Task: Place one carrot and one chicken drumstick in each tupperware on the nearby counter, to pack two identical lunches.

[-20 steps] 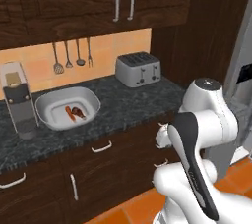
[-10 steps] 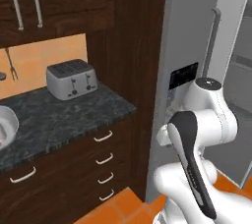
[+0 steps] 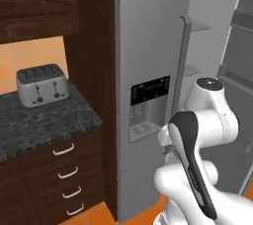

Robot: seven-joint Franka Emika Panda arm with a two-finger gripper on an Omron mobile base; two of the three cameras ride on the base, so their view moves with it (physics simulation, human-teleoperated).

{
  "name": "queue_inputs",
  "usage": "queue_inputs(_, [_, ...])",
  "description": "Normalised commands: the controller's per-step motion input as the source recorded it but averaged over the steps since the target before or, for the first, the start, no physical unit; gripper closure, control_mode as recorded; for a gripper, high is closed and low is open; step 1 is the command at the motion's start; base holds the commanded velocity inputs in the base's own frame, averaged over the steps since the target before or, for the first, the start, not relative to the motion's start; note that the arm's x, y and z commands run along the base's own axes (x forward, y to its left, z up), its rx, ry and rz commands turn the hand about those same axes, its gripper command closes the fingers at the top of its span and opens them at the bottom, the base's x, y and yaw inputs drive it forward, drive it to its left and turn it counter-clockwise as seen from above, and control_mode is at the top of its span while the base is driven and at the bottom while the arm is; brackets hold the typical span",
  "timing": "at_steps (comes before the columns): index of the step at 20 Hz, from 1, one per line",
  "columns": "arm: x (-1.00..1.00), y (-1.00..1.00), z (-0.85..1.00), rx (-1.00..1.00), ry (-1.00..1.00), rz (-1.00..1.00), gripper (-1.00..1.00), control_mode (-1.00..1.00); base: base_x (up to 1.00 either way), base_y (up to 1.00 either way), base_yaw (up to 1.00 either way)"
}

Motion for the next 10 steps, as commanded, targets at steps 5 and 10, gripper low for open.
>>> queue_inputs(5, [0.0, 0.0, 0.0, 0.0, 0.0, 0.0, -1.0, 1.0, -0.07, -1.0, 0.3])
queue_inputs(10, [0.0, 0.0, 0.0, 0.0, 0.0, 0.0, -1.0, 1.0, 0.24, -0.86, 0.32])
